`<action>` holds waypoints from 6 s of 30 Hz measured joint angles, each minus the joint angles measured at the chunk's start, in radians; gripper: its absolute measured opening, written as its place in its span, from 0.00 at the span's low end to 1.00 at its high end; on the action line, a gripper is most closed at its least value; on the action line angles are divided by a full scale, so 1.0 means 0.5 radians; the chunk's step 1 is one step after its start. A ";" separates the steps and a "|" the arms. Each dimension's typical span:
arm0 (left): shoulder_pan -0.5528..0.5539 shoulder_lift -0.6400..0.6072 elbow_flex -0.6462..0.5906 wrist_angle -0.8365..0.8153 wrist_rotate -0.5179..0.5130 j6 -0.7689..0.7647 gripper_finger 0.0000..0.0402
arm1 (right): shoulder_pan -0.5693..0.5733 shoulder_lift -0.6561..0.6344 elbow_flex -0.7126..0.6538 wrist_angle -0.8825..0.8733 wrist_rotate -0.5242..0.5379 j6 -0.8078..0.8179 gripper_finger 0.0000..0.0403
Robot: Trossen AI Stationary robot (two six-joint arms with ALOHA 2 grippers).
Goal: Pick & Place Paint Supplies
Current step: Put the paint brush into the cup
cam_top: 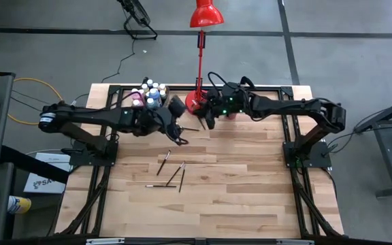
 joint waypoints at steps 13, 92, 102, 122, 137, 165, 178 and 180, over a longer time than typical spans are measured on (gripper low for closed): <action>0.120 -0.199 -0.184 -0.437 0.261 -1.401 0.37 | -0.082 -0.400 -0.242 -0.244 1.288 -0.059 0.05; 0.987 0.641 -0.809 0.264 1.399 -1.398 0.36 | 0.036 -1.445 -1.040 0.162 1.307 -0.027 0.41; 1.128 0.664 -0.809 0.261 1.550 -1.373 0.36 | 0.036 -1.445 -1.040 0.160 1.307 -0.014 0.41; 1.125 0.815 -0.806 0.130 1.645 -1.390 0.07 | 0.061 -1.445 -1.041 0.161 1.298 -0.011 0.41; 1.108 0.752 -0.747 0.036 1.614 -1.322 0.00 | 0.071 -1.445 -1.041 0.172 1.285 -0.008 0.41; 0.649 0.645 0.449 -0.954 0.895 -0.878 0.00 | 0.307 -0.960 -0.765 0.002 0.996 -0.152 0.41; 0.220 0.643 1.048 -1.046 0.229 -0.117 0.00 | -0.188 -0.827 -0.413 -0.483 0.005 0.273 0.47; 0.154 0.641 1.076 -0.987 0.177 0.043 0.00 | -0.249 -0.802 -0.397 -0.484 -0.128 0.299 0.51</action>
